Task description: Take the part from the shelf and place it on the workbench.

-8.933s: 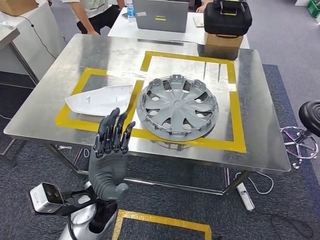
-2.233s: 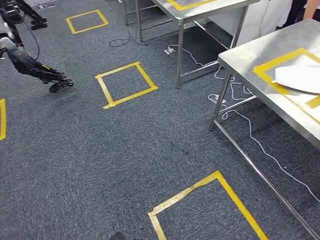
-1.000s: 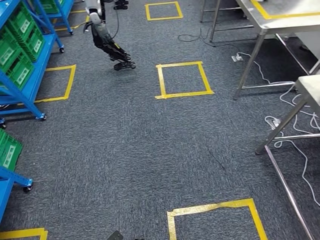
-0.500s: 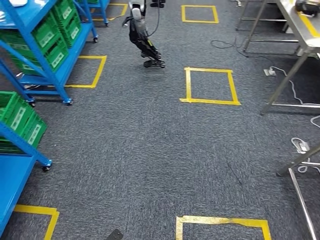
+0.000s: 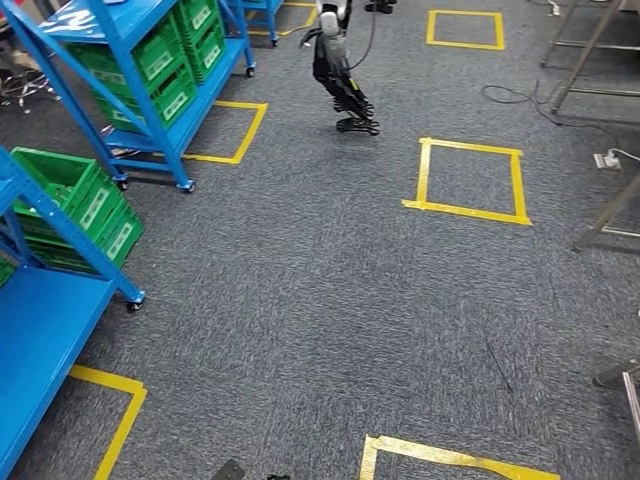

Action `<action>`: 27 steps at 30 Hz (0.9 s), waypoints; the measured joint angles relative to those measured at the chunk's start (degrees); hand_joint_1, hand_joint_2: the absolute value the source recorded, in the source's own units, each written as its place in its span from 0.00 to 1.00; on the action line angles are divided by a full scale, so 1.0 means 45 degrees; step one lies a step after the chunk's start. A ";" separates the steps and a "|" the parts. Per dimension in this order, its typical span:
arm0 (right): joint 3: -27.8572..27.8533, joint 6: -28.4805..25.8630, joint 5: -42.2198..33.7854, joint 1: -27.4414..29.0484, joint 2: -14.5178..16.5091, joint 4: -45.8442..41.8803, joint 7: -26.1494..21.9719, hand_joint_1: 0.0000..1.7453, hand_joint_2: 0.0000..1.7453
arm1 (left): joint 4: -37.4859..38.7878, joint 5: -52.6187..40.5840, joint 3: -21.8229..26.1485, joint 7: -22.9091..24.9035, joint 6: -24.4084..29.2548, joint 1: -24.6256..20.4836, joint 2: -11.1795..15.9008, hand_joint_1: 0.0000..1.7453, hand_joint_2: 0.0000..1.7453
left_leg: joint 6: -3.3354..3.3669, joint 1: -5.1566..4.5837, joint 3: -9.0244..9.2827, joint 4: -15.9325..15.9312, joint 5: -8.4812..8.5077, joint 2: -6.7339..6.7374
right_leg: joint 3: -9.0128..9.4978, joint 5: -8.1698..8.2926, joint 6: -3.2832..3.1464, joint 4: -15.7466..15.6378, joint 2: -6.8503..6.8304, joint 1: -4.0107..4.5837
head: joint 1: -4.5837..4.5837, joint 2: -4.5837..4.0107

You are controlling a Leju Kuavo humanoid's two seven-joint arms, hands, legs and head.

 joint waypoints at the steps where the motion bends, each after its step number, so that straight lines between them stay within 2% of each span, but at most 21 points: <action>1: -0.0001 0.0000 0.0000 -0.0006 0.0000 0.0000 -0.0001 0.00 0.00 | 0.0000 0.0000 0.0001 0.0000 0.0005 -0.0016 -0.0001 0.00 0.00 | 0.0019 -0.0035 0.0504 -0.0909 0.0330 0.0325 | 0.0027 -0.0037 0.0044 0.0016 -0.0118 0.0035 | -0.0007 0.0000; 2: -0.0002 0.0000 0.0000 -0.0007 0.0000 0.0000 -0.0001 0.00 0.00 | 0.0000 0.0001 0.0002 0.0000 0.0011 -0.0046 -0.0007 0.00 0.00 | 0.0072 -0.0063 0.0890 -0.1620 0.0533 0.0583 | 0.0046 -0.0078 0.0099 0.0028 -0.0224 0.0074 | -0.0011 0.0000; 3: -0.0005 0.0000 -0.0001 -0.0008 0.0000 0.0000 -0.0002 0.00 0.00 | 0.0000 0.0002 0.0004 0.0000 0.0018 -0.0069 -0.0013 0.00 0.00 | 0.0125 -0.0096 0.1108 -0.2047 0.0596 0.0775 | 0.0070 -0.0118 0.0157 0.0034 -0.0334 0.0117 | -0.0006 0.0000; 4: -0.0006 0.0000 -0.0003 -0.0012 0.0001 0.0000 -0.0002 0.00 0.00 | 0.0000 0.0003 0.0005 0.0000 0.0024 -0.0081 -0.0018 0.00 0.00 | 0.0184 -0.0133 0.1167 -0.2211 0.0564 0.0794 | 0.0099 -0.0148 0.0215 0.0028 -0.0456 0.0150 | 0.0004 0.0000; 6: -0.0007 0.0000 -0.0004 -0.0033 0.0004 0.0000 -0.0002 0.00 0.00 | 0.0000 0.0005 0.0015 0.0000 0.0035 -0.0049 -0.0018 0.00 0.00 | 0.0344 -0.0123 0.1156 -0.2272 0.0586 0.0497 | 0.0175 -0.0216 0.0343 0.0014 -0.0629 0.0127 | 0.0024 0.0000; 7: -0.0007 -0.0002 -0.0002 -0.0042 0.0005 0.0000 -0.0002 0.00 0.00 | 0.0000 0.0006 0.0026 0.0000 0.0039 -0.0031 -0.0013 0.00 0.00 | 0.0424 -0.0098 0.1167 -0.2300 0.0611 0.0356 | 0.0144 -0.0343 0.0414 0.0151 -0.0468 0.0100 | 0.0042 0.0000; 8: -0.0010 -0.0004 0.0001 -0.0040 0.0005 0.0000 -0.0004 0.00 0.00 | 0.0000 0.0008 0.0041 0.0000 0.0040 -0.0029 -0.0011 0.00 0.00 | 0.0499 -0.0061 0.1179 -0.2327 0.0643 0.0218 | -0.0017 -0.0592 0.0481 0.0539 -0.0184 0.0073 | 0.0070 0.0000; 10: -0.0015 -0.0006 0.0008 -0.0017 0.0005 0.0000 -0.0006 0.00 0.00 | 0.0000 0.0011 0.0067 -0.0005 0.0041 -0.0054 -0.0015 0.00 0.00 | 0.0597 -0.0023 0.1181 -0.2337 0.0661 -0.0066 | -0.0760 -0.1374 0.0566 0.2108 0.0483 0.0040 | 0.0142 0.0000; 11: -0.0018 -0.0004 0.0011 0.0001 0.0005 0.0000 -0.0007 0.00 0.00 | 0.0000 0.0011 0.0074 -0.0007 0.0040 -0.0063 -0.0019 0.00 0.00 | 0.0617 -0.0023 0.1182 -0.2336 0.0659 -0.0224 | -0.1206 -0.1707 0.0589 0.2985 0.0633 0.0035 | 0.0159 0.0000; 12: -0.0022 -0.0004 0.0012 0.0014 0.0005 0.0000 -0.0007 0.00 0.00 | 0.0000 0.0011 0.0078 -0.0010 0.0040 -0.0060 -0.0021 0.00 0.00 | 0.0626 -0.0023 0.1189 -0.2333 0.0656 -0.0389 | -0.1536 -0.1846 0.0602 0.3572 0.0698 0.0032 | 0.0163 0.0000; 13: -0.0026 -0.0004 0.0012 0.0023 0.0005 0.0000 -0.0007 0.00 0.00 | 0.0000 0.0011 0.0083 -0.0010 0.0038 -0.0049 -0.0018 0.00 0.00 | 0.0626 -0.0020 0.1200 -0.2329 0.0654 -0.0551 | -0.1656 -0.1729 0.0607 0.3694 0.0725 0.0023 | 0.0161 0.0000; 14: -0.0028 -0.0004 0.0012 0.0024 0.0005 0.0000 -0.0007 0.00 0.00 | 0.0000 0.0011 0.0087 -0.0010 0.0034 -0.0038 -0.0017 0.00 0.00 | 0.0611 -0.0010 0.1216 -0.2320 0.0654 -0.0727 | -0.1513 -0.1360 0.0610 0.3273 0.0756 -0.0003 | 0.0159 0.0000; 15: -0.0029 -0.0005 0.0012 0.0018 0.0005 0.0000 -0.0007 0.00 0.00 | 0.0000 0.0011 0.0091 -0.0010 0.0030 -0.0033 -0.0017 0.00 0.00 | 0.0576 0.0009 0.1231 -0.2303 0.0649 -0.0905 | -0.1157 -0.0847 0.0630 0.2442 0.0891 -0.0054 | 0.0160 0.0000; 17: -0.0029 -0.0002 0.0012 0.0005 0.0023 0.0005 -0.0016 0.00 0.00 | 0.0000 0.0010 0.0097 -0.0010 0.0025 -0.0049 -0.0011 0.00 0.00 | 0.0430 0.0016 0.1209 -0.2224 0.0627 -0.1226 | -0.0411 -0.0173 0.0671 0.0790 0.1507 -0.0192 | 0.0169 0.0000; 18: -0.0029 -0.0001 0.0012 -0.0002 0.0035 0.0009 -0.0024 0.00 0.00 | 0.0000 0.0008 0.0100 -0.0010 0.0025 -0.0056 -0.0006 0.00 0.00 | 0.0337 0.0018 0.1173 -0.2206 0.0636 -0.1355 | -0.0199 -0.0061 0.0647 0.0354 0.1749 -0.0228 | 0.0168 0.0000; 19: -0.0030 0.0000 0.0011 -0.0006 0.0047 0.0012 -0.0032 0.00 0.00 | 0.0000 0.0007 0.0102 -0.0010 0.0025 -0.0053 0.0001 0.00 0.00 | 0.0240 0.0028 0.1132 -0.2217 0.0668 -0.1473 | -0.0132 -0.0087 0.0581 0.0220 0.1858 -0.0222 | 0.0164 0.0000; 21: -0.0039 0.0000 0.0008 -0.0011 0.0053 0.0013 -0.0032 0.00 0.00 | 0.0000 0.0005 0.0104 -0.0010 0.0025 -0.0009 0.0004 0.00 0.00 | 0.0084 0.0084 0.1072 -0.2274 0.0737 -0.1624 | -0.0105 -0.0020 0.0377 0.0194 0.1610 -0.0170 | 0.0153 0.0000; 23: -0.0047 -0.0002 0.0010 -0.0010 0.0053 0.0011 -0.0027 0.00 0.00 | 0.0000 0.0005 0.0104 -0.0010 0.0025 0.0012 0.0002 0.00 0.00 | -0.0010 0.0067 0.0850 -0.1878 0.0453 -0.1215 | -0.0101 0.0036 0.0200 0.0149 0.1324 -0.0155 | 0.0079 0.0000; 25: -0.0050 -0.0005 0.0012 0.0014 0.0053 0.0010 -0.0038 0.00 0.00 | 0.0000 0.0005 0.0104 -0.0010 0.0025 -0.0039 -0.0001 0.00 0.00 | -0.0067 0.0023 0.0177 -0.0500 -0.0323 -0.0562 | -0.0111 0.0033 0.0081 0.0133 0.0985 -0.0110 | -0.0019 0.0000; 26: -0.0052 -0.0004 0.0011 0.0034 0.0052 0.0010 -0.0040 0.00 0.00 | 0.0000 0.0004 0.0104 -0.0010 0.0024 -0.0063 -0.0002 0.00 0.00 | -0.0086 0.0021 -0.0260 0.0401 -0.0718 -0.0395 | -0.0118 0.0021 0.0048 0.0133 0.0790 -0.0074 | -0.0040 0.0000; 27: -0.0057 -0.0002 0.0010 0.0046 0.0051 0.0010 -0.0041 0.00 0.00 | 0.0000 0.0002 0.0104 -0.0010 0.0023 -0.0063 -0.0002 0.00 0.00 | -0.0092 0.0021 -0.0589 0.1102 -0.0946 -0.0312 | -0.0119 0.0009 0.0024 0.0134 0.0600 -0.0043 | -0.0040 0.0000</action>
